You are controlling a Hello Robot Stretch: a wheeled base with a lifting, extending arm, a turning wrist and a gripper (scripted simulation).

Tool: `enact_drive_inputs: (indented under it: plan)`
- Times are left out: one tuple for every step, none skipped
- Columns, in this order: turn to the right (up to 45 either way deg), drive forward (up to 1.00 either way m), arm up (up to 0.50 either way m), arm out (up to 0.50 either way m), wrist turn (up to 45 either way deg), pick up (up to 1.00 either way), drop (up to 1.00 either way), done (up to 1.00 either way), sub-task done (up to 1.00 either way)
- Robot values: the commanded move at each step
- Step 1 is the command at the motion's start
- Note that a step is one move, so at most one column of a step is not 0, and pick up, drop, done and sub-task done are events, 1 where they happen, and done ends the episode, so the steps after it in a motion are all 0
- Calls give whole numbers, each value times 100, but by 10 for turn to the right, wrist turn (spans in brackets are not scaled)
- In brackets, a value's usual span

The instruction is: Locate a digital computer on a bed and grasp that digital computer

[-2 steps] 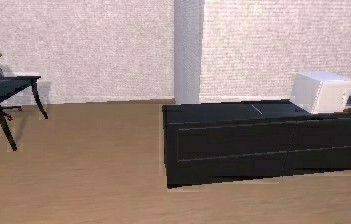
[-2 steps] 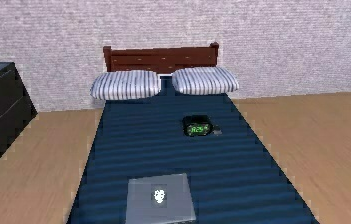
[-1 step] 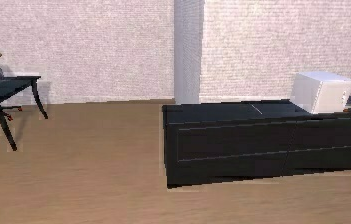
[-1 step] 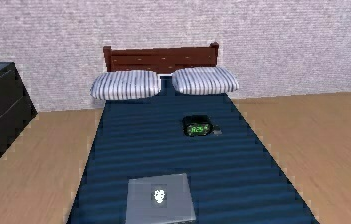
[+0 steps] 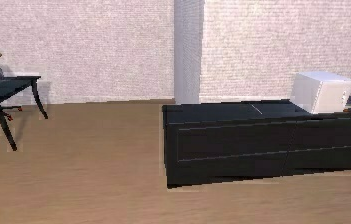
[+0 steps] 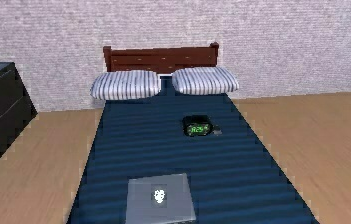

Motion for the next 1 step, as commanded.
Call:
enact_drive_inputs:
  plan:
    - [0,0,0,18,0,0,0,0,0]
